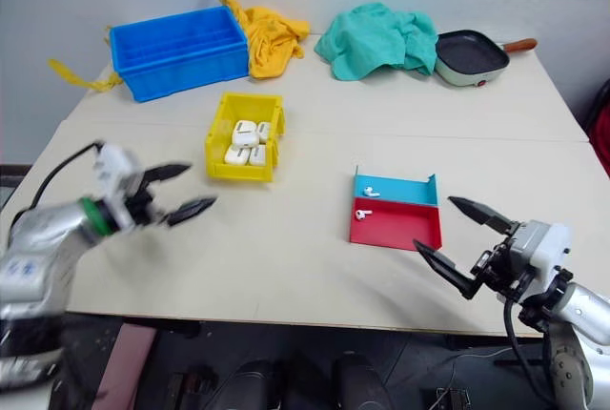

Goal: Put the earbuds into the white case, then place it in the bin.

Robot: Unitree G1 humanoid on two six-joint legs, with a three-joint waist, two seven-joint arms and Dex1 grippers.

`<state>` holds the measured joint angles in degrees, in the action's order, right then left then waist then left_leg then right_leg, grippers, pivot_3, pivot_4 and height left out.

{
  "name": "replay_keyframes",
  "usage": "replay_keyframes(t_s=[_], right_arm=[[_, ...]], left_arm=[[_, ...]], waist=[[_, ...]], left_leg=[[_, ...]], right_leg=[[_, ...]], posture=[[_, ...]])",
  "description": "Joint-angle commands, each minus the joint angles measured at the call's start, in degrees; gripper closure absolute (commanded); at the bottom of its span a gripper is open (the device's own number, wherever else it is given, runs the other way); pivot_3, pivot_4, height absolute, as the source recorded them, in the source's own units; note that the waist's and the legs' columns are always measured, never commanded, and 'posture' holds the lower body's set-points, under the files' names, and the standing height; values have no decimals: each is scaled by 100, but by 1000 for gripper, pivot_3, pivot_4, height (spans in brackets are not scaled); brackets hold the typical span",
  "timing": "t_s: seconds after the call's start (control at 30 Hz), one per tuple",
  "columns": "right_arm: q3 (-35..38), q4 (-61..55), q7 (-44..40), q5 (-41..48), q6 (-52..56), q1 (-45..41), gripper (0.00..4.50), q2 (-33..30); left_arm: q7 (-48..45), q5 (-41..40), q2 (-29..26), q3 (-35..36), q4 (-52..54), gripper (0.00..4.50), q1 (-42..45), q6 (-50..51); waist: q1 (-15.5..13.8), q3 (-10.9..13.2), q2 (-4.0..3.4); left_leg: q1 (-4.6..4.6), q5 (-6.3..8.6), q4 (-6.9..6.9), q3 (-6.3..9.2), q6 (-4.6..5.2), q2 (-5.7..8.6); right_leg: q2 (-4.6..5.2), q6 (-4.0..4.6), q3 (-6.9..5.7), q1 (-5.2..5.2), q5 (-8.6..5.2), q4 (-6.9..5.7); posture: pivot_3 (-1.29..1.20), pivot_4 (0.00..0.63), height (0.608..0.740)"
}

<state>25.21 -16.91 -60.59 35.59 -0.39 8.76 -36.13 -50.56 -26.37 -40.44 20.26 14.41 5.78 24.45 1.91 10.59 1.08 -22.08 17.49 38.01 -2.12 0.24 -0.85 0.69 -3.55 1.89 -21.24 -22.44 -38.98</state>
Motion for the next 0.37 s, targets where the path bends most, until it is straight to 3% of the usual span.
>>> replay_keyframes(t_s=[0.03, 0.17, 0.37], right_arm=[[222, 632, -888, -72, -464, -25, 0, -517], [334, 1505, -1609, -210, -734, -26, 0, -1078], [462, 2589, -1953, -427, -1187, -100, 0, -1388]], left_arm=[[-363, 460, -215, 645, 423, 25, -1394, -966], [-413, 753, -249, 1040, -224, 25, -2087, -1929], [-217, 767, -177, 1041, -185, 25, -2124, -2197]], waist=[[-1, 2, -5], [-64, 8, -2], [-83, 7, 0]], left_leg=[[5, 3, 1, 0, 9, 0], [121, 17, -57, 2, 31, 2], [116, 22, -79, -2, 39, 5]], right_leg=[[1, 1, 0, 12, -1, 10], [5, 47, -8, 154, -21, 125], [24, 46, -16, 164, -20, 156]], posture=[[0, 150, 740], [0, 150, 740], [0, 150, 740]])
